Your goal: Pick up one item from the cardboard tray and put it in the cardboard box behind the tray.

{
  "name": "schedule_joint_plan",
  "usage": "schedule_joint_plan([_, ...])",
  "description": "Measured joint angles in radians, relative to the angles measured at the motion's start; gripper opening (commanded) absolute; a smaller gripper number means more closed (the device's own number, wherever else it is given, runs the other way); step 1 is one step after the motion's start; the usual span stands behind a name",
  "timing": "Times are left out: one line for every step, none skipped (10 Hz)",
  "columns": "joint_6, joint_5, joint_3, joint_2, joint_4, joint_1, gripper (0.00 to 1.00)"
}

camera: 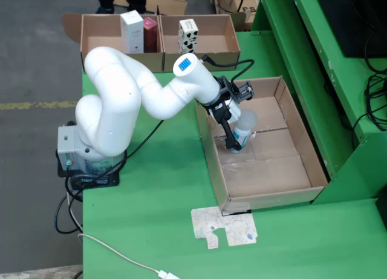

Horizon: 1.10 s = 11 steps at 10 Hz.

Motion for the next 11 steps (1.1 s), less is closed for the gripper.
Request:
schedule_joint_plan([0.000, 0.005, 0.028, -0.029, 0.000, -0.015, 1.00])
schedule_joint_plan([0.000, 0.006, 0.037, -0.037, -0.003, -0.015, 1.00])
schedule_joint_plan([0.000, 0.006, 0.057, -0.054, -0.005, -0.014, 1.00])
schedule_joint_plan([0.000, 0.008, 0.064, -0.061, -0.005, -0.009, 1.00])
schedule_joint_plan([-0.002, 0.009, 0.090, -0.081, -0.009, -0.014, 1.00])
schedule_joint_plan([-0.002, 0.012, 0.115, -0.104, -0.011, -0.015, 1.00])
schedule_joint_plan([-0.002, 0.014, 0.129, -0.126, -0.012, -0.012, 1.00])
schedule_joint_plan([-0.002, 0.014, 0.143, -0.140, -0.015, -0.012, 1.00])
schedule_joint_plan([-0.002, 0.014, 0.146, -0.140, -0.015, -0.012, 1.00])
schedule_joint_plan([-0.002, 0.014, 0.173, -0.167, -0.017, -0.014, 1.00])
schedule_joint_plan([-0.003, 0.015, 0.184, -0.173, -0.020, -0.008, 1.00])
